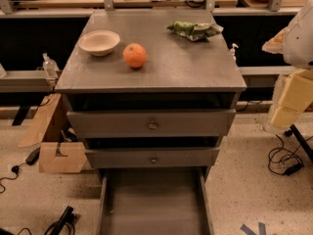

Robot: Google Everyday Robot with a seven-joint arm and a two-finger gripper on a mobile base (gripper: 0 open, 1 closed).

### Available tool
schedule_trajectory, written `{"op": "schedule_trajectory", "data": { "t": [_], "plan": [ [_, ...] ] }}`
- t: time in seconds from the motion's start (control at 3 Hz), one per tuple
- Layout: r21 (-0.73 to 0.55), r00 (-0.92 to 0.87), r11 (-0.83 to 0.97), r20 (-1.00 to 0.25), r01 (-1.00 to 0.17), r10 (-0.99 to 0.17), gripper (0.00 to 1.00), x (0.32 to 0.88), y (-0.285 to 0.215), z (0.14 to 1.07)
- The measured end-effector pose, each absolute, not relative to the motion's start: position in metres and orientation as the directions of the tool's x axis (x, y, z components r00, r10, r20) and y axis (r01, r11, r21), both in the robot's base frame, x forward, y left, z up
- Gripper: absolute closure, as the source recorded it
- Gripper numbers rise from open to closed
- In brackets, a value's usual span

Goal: Place orange into bottom drawer

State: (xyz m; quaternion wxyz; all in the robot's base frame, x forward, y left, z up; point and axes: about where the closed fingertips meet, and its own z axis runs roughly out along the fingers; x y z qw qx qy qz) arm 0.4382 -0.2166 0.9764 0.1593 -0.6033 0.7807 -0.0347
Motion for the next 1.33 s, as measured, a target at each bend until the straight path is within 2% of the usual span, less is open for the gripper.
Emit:
{"op": "schedule_trajectory", "data": {
  "t": [0.33,0.67,1.0,1.33],
  "plan": [
    [-0.25,-0.22,0.27,-0.21,-0.93,-0.953,0.0,0.439,-0.216,0.977],
    [-0.261,-0.187,0.259,-0.272,-0.93,-0.944,0.0,0.457,-0.202,0.976],
    [-0.273,-0.111,0.268,-0.479,-0.924,-0.871,0.0,0.51,-0.166,0.968],
    [-0.291,-0.033,0.303,-0.669,-0.907,-0.742,0.0,0.544,-0.137,0.965]
  ]
}}
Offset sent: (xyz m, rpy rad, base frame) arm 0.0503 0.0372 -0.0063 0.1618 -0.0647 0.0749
